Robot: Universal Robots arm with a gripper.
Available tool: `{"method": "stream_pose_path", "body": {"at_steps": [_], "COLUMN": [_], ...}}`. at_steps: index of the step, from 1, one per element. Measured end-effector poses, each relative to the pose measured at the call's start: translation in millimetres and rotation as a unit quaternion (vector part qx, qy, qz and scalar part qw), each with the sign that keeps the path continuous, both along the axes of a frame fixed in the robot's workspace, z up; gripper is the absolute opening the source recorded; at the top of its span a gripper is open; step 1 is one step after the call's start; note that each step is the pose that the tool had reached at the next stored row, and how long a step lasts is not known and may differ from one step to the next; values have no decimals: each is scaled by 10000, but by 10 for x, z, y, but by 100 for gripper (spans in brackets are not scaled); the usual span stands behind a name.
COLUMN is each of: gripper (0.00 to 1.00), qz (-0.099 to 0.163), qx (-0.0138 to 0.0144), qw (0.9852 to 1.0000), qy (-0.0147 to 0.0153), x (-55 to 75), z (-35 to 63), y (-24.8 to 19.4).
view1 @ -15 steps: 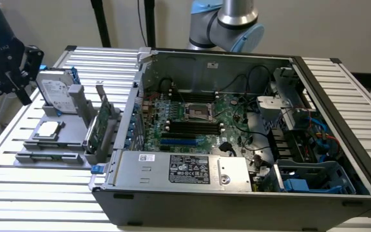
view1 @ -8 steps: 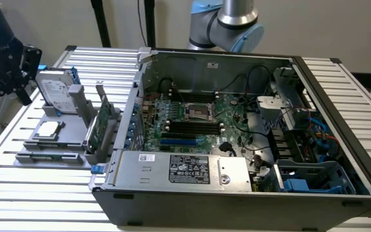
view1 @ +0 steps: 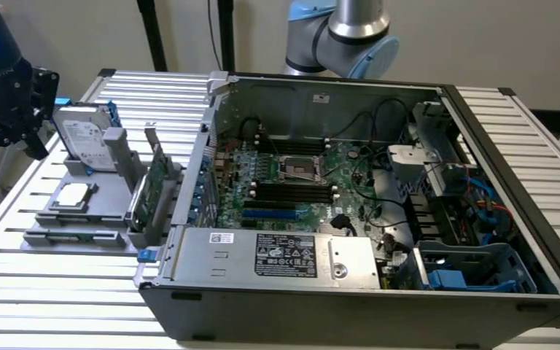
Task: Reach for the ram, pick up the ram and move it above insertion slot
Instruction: 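Pick up the ram and move it above insertion slot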
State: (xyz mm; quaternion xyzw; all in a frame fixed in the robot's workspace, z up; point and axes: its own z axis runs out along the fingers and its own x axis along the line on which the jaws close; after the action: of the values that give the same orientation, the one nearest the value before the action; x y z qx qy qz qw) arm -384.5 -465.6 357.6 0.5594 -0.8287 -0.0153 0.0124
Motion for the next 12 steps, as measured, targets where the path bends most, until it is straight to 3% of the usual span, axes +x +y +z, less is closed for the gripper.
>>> {"method": "stream_pose_path", "body": {"at_steps": [6, 12], "gripper": [11, 11], "qz": [544, 1085], "qx": [0, 0], "qw": [9985, 9941], "qy": [-5, -10], "x": [0, 0], "z": [-8, -21], "y": [0, 0]}}
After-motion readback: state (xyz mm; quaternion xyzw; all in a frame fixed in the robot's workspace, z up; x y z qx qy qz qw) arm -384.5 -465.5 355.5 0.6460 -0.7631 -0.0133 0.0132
